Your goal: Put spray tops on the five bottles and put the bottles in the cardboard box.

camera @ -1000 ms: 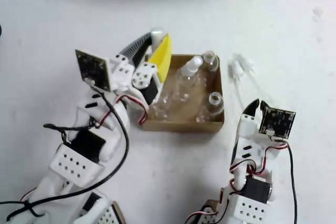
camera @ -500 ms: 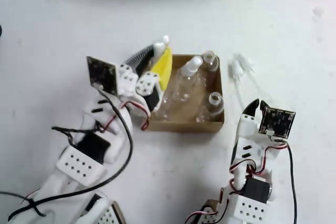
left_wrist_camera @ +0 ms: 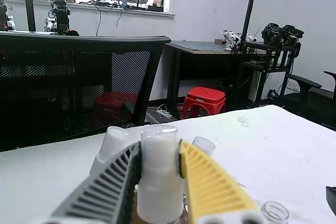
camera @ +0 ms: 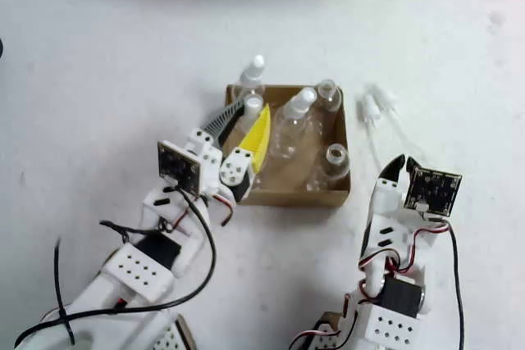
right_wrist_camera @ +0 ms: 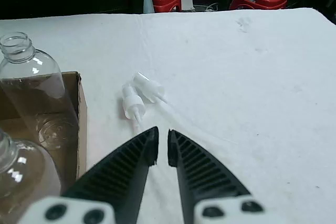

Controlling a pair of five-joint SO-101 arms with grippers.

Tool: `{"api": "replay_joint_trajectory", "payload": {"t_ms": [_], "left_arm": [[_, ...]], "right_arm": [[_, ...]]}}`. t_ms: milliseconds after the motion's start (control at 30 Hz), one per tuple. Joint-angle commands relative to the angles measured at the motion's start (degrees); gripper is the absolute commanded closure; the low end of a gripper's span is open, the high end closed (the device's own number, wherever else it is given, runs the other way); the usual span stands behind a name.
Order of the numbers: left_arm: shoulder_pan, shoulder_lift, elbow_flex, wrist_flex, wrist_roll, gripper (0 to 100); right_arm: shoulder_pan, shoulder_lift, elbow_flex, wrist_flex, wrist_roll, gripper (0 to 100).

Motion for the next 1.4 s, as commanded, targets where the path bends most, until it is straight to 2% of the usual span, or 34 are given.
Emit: {"api": "replay_joint_trajectory", "payload": {"t_ms": [0, 67, 133, 367, 500, 767, 900, 1000, 1133, 1233, 1300, 1367], "left_arm": [[0.75, -1.45, -0.44, 2.46, -0.26, 83], [0.57, -1.45, -0.70, 5.54, -0.09, 72], [0.40, -1.54, -1.58, 9.49, 1.41, 68], [-0.66, -12.35, -3.69, 17.23, 2.99, 75], [-2.68, -26.15, -3.96, 27.34, 2.99, 76], [-15.78, -49.80, -3.52, 49.23, 3.08, 85], [-19.91, -52.09, -3.69, 60.48, 2.99, 89], [-23.52, -52.00, -2.73, 66.37, 2.64, 89], [-27.03, -52.00, 3.52, 67.60, 2.55, 89], [-30.11, -52.00, 8.18, 63.65, 2.55, 89], [-31.87, -52.00, 10.73, 61.36, 2.37, 89], [-31.34, -52.00, 13.01, 59.69, -0.70, 89]], "right_arm": [[-0.48, -0.22, 0.35, -1.36, 0.88, 98.0], [-0.48, -0.22, 0.35, -1.36, 0.88, 98.0], [-0.48, -0.22, 0.35, -1.36, 0.88, 98.0], [-0.40, -0.22, 0.35, -1.45, 0.88, 98.0], [-0.40, -0.22, 0.35, -1.45, 0.88, 98.0], [-0.84, -0.22, 0.35, -1.19, 0.88, 97.8], [-0.84, 0.22, -2.73, -0.31, 0.88, 98.1], [-2.68, 0.22, -8.18, 4.35, 2.11, 98.2], [-10.42, 0.48, -15.82, 9.27, 11.08, 98.2], [-12.97, 4.62, -23.74, 11.82, 11.52, 98.2], [-13.93, 11.47, -29.80, 12.35, 11.43, 98.2], [-15.43, 21.32, -36.40, 12.44, 11.34, 98.2]]}}
